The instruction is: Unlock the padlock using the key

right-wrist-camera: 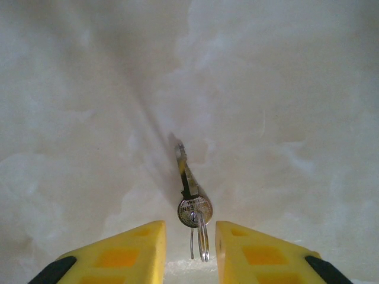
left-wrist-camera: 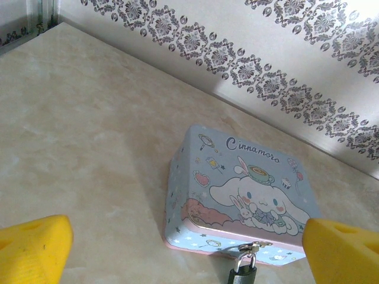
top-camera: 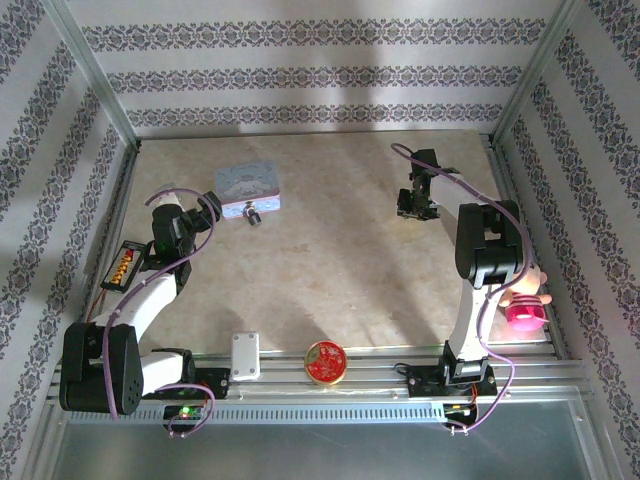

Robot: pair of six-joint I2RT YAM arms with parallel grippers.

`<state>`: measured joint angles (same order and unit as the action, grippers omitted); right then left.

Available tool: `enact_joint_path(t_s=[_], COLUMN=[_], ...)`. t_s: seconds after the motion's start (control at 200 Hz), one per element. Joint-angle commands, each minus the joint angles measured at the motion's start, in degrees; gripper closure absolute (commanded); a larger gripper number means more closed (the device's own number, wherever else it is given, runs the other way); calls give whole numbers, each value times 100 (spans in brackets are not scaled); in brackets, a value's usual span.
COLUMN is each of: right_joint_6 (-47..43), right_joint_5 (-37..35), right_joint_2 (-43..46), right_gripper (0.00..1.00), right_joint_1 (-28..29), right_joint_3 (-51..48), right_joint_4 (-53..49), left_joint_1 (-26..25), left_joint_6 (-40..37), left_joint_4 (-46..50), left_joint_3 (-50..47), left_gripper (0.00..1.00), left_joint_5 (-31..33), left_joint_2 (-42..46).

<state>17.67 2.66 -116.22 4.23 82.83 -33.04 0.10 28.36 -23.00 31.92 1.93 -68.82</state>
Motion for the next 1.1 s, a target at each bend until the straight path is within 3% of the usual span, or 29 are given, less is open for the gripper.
enact_joint_path(t_s=[0.0,0.185,0.42,0.71,1.095], right_joint_6=[56,87,74,-385,-1108], right_joint_5=[-26,-45,-87,-254,-759], right_joint_2=[-154,-200,-81,679,1822], right_gripper=[73,79,100,100,100], right_joint_1=[-53,-71,-72,109,1327], right_joint_3=[120,137,30,-188,428], right_joint_4=[-150,-203,-221,-279,-1228], left_joint_1=[-1,-1,1,0,-1], left_joint_6=[41,42,41,154,893], left_joint_4=[143,169,248,689,1014], left_joint_3=[174,174,169,353,734], left_gripper=[1,1,1,1,1], left_joint_5=[-9,-1,16,-124,-1136], left_joint_2=[-29,-22,67,218,200])
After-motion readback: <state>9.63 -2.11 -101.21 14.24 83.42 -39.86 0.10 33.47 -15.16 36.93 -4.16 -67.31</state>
